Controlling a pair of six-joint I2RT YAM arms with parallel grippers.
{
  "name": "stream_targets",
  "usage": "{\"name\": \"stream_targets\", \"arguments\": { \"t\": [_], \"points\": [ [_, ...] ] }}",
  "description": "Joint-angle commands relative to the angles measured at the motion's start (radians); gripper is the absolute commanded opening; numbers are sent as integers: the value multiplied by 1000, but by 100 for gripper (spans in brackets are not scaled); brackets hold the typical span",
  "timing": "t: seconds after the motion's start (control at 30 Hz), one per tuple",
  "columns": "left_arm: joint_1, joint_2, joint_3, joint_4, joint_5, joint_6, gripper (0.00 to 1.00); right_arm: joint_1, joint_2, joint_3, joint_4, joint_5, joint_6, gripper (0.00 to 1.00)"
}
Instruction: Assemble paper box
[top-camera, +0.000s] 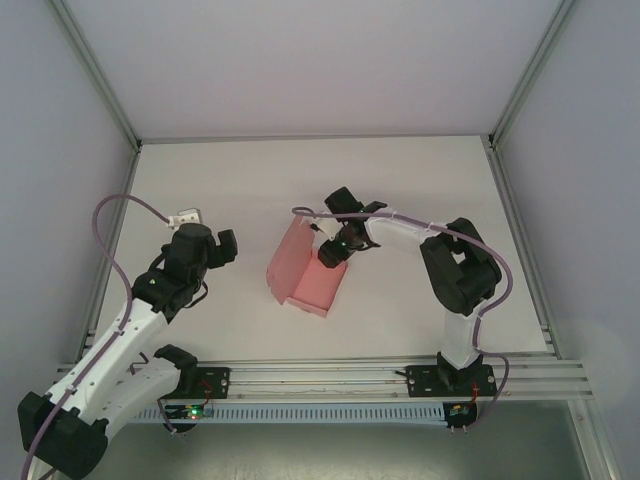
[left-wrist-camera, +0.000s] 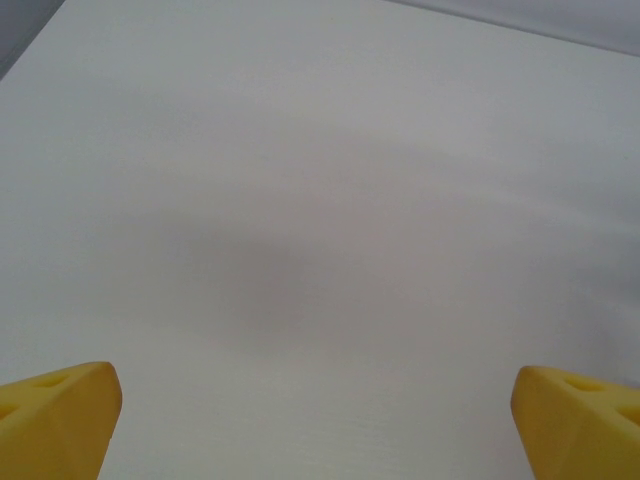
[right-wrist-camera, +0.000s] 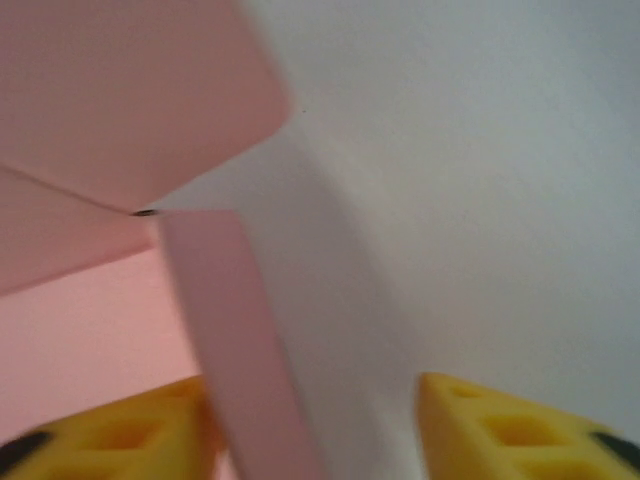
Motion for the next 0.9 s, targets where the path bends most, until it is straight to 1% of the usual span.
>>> {"name": "stream_targets", "arguments": {
  "t": [0.0,0.07,0.13,0.23,0.3,0.37,0.4,0.43,0.5,0.53,0.57,0.63,0.77,0.8,0.87],
  "points": [
    [14,12,-1,18,-30,-13,100,28,-18,5,8,89,45,27],
    [14,21,6,22,-27,-17,100,39,-49,-12,25,118,78,17],
    [14,24,9,34,-24,-22,100,52,-87,-43,63,176,143,12],
    [15,23,8,59,-13,-26,100,67,-146,-86,86,314,348,2],
    [14,21,5,78,-4,-32,100,79,-187,-138,110,401,521,0],
    [14,22,3,99,4,-32,100,97,-213,-203,169,415,650,0],
    [14,22,3,108,7,-29,100,113,-217,-226,187,423,685,0],
    [14,25,2,116,11,-24,100,131,-214,-231,170,455,722,0],
    [14,31,10,118,22,-20,100,167,-200,-224,108,570,813,0],
    [14,35,15,122,34,-13,100,184,-191,-219,94,598,844,0],
    [16,42,18,128,44,-9,100,199,-184,-215,91,611,873,0],
    [14,60,24,140,69,4,100,229,-168,-208,116,585,891,0],
    [15,105,33,153,104,31,100,280,-178,-225,124,604,969,1],
    [16,116,33,157,114,37,100,289,-189,-237,131,597,978,5],
    [16,129,32,162,150,64,100,301,-213,-262,136,601,998,23]
  ]
}}
